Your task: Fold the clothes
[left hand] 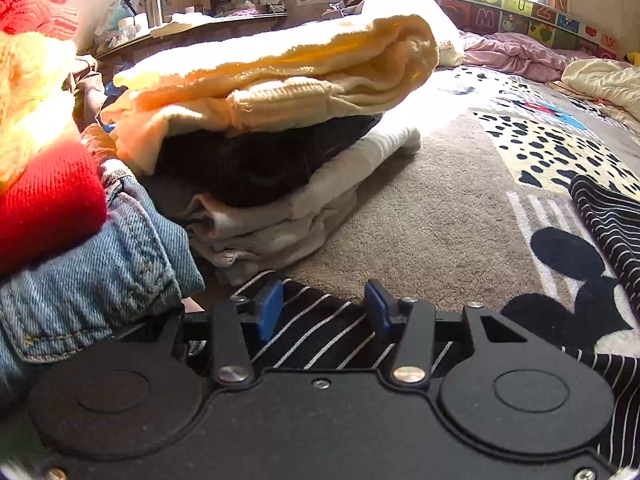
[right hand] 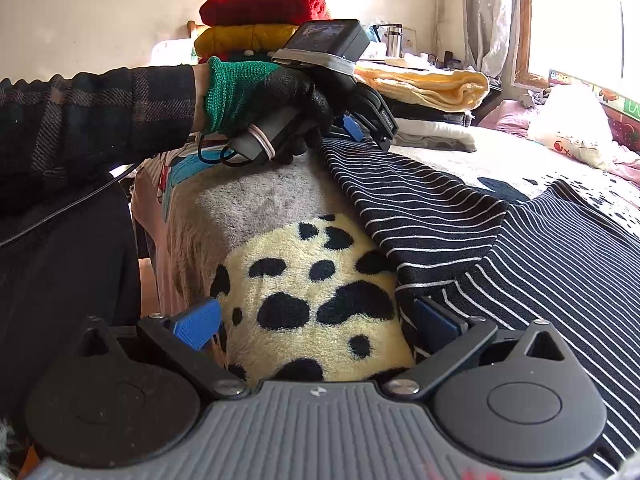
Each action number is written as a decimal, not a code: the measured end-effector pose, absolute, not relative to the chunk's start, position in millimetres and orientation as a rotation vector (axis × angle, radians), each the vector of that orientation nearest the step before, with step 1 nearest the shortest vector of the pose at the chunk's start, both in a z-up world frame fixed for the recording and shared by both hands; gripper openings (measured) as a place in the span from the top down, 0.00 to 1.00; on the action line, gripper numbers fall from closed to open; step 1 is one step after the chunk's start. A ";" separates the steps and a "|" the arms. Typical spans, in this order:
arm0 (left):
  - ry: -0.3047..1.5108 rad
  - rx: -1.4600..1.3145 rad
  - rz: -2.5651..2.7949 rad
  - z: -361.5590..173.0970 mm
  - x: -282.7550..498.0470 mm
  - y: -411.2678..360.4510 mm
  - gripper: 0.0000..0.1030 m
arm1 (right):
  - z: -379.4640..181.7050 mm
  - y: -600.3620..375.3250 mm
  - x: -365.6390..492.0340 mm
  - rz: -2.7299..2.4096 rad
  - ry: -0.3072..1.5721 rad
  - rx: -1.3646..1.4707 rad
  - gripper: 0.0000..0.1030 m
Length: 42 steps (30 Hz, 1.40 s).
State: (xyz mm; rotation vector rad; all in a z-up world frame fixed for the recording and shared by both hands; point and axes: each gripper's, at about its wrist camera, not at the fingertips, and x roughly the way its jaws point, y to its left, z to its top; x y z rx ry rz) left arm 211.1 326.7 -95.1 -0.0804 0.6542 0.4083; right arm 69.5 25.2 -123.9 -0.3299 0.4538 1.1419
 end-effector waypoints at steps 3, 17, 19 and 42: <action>0.630 -0.125 0.418 -85.2 201.8 326.3 0.61 | -123.1 24.3 70.1 1.146 0.457 -0.329 0.01; 0.572 -0.001 0.423 -71.5 199.4 276.8 0.52 | -112.1 19.0 67.1 1.140 0.439 -0.285 0.02; 0.548 0.079 0.372 -67.3 190.1 249.6 0.52 | -104.2 12.7 65.3 1.129 0.419 -0.275 0.06; 0.594 0.406 -0.135 -117.8 110.9 24.1 0.50 | -139.1 -258.0 126.7 0.318 0.653 0.705 0.19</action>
